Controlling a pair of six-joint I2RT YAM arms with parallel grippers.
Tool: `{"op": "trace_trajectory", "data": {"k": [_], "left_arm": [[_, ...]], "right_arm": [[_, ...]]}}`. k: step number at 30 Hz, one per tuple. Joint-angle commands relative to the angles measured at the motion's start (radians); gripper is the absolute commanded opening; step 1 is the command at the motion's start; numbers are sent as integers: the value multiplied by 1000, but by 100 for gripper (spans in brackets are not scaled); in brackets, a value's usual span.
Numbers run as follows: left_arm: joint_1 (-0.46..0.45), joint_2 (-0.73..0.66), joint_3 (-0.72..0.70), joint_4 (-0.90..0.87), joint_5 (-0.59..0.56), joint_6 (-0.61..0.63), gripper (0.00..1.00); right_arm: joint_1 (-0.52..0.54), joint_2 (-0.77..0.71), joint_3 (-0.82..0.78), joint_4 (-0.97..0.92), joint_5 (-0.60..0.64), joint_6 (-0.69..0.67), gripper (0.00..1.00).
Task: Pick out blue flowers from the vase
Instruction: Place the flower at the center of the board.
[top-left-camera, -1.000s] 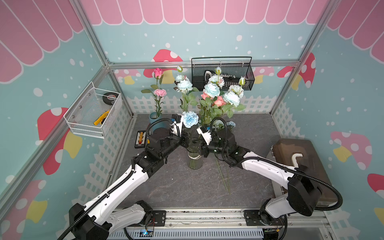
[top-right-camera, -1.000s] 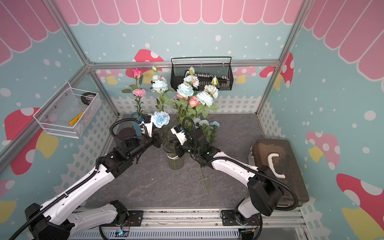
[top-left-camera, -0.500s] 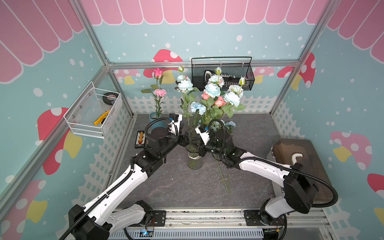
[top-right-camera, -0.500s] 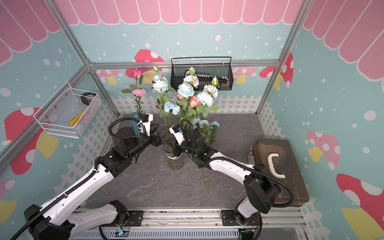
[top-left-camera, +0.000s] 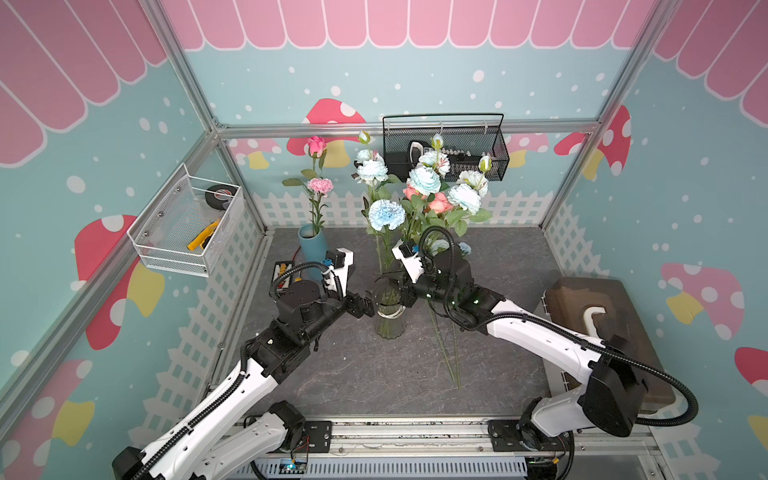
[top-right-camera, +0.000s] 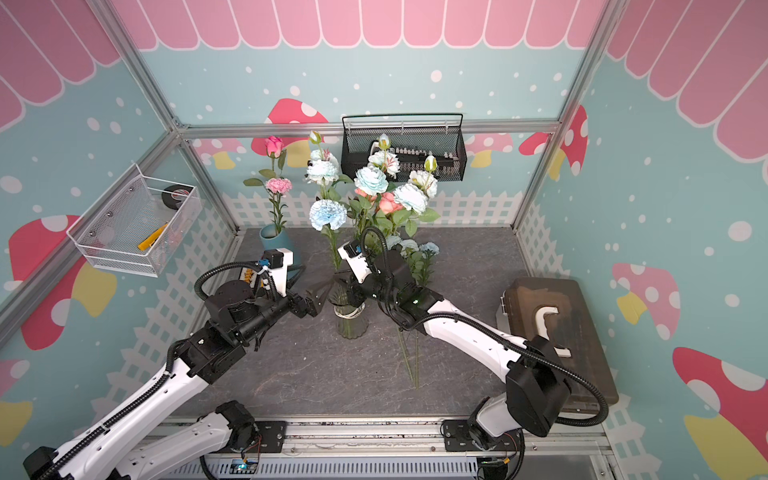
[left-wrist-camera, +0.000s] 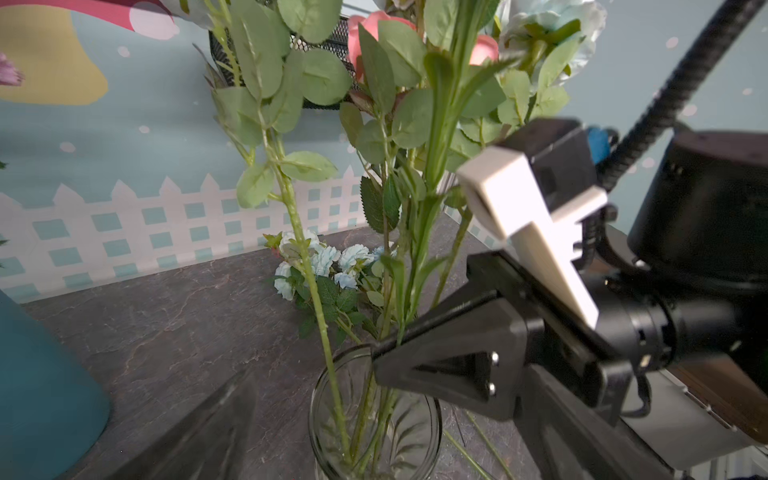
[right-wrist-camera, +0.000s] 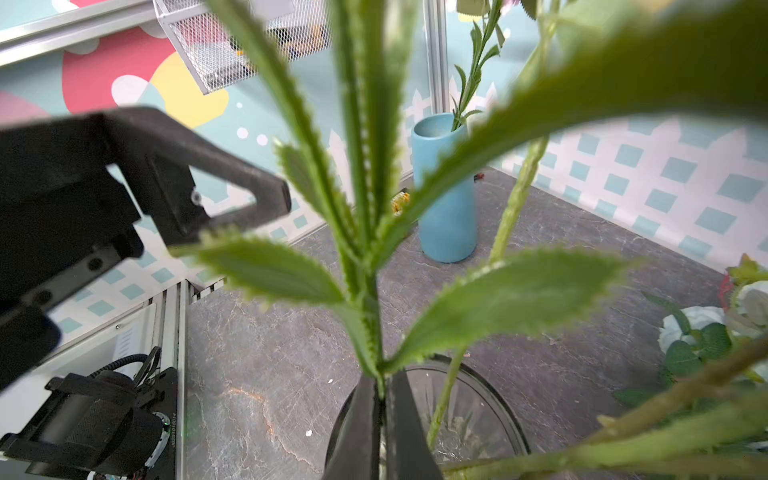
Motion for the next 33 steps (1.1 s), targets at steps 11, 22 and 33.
{"op": "trace_trajectory", "data": {"k": [11, 22, 33], "left_arm": [[-110, -182, -247, 87, -170, 22, 99], [-111, -358, -438, 166, -368, 27, 98], [-109, -248, -511, 287, -413, 21, 98]], "right_arm": [[6, -149, 220, -270, 2, -35, 0], [6, -257, 301, -448, -71, -44, 0], [1, -450, 241, -593, -31, -31, 0]]}}
